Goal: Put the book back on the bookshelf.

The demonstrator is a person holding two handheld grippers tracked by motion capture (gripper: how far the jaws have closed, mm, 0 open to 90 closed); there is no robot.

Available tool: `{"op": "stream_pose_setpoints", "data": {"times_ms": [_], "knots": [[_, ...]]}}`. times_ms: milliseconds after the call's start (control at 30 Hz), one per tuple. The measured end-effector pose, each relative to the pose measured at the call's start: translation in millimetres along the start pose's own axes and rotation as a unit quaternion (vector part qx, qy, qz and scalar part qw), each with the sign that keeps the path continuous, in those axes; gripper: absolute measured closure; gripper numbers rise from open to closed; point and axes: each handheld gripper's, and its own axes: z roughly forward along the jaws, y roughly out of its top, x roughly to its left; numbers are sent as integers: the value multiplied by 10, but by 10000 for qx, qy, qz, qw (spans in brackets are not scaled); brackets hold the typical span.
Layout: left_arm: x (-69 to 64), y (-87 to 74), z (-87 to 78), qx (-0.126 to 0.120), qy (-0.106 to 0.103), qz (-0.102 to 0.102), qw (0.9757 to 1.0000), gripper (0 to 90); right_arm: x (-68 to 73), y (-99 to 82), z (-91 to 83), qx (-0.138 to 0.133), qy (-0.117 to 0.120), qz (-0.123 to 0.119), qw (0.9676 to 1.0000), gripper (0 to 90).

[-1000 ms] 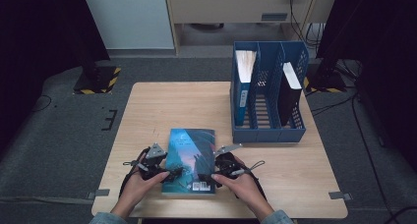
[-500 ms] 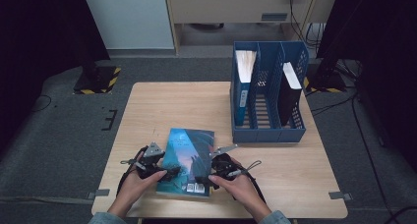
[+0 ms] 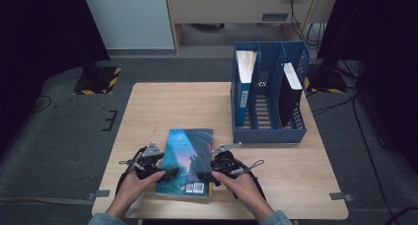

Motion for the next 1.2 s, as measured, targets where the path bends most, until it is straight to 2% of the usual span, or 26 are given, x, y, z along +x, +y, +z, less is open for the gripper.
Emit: {"op": "stream_pose_setpoints", "data": {"times_ms": [267,600,800,1067,1200], "knots": [[11,-4,-7,-1,5,-29,10000,71,17,85,76,23,116,38,9999,238],[21,4,-9,22,22,25,10000,70,22,145,114,159,40,-77,9998,234],[27,10,-17,32,26,43,10000,70,42,214,157,239,113,25,9996,256],[18,11,-25,50,77,58,9999,65,48,223,209,258,139,-12,9996,259],[25,4,6,72,75,-84,9999,29,55,212,210,235,118,-36,9996,260]]}}
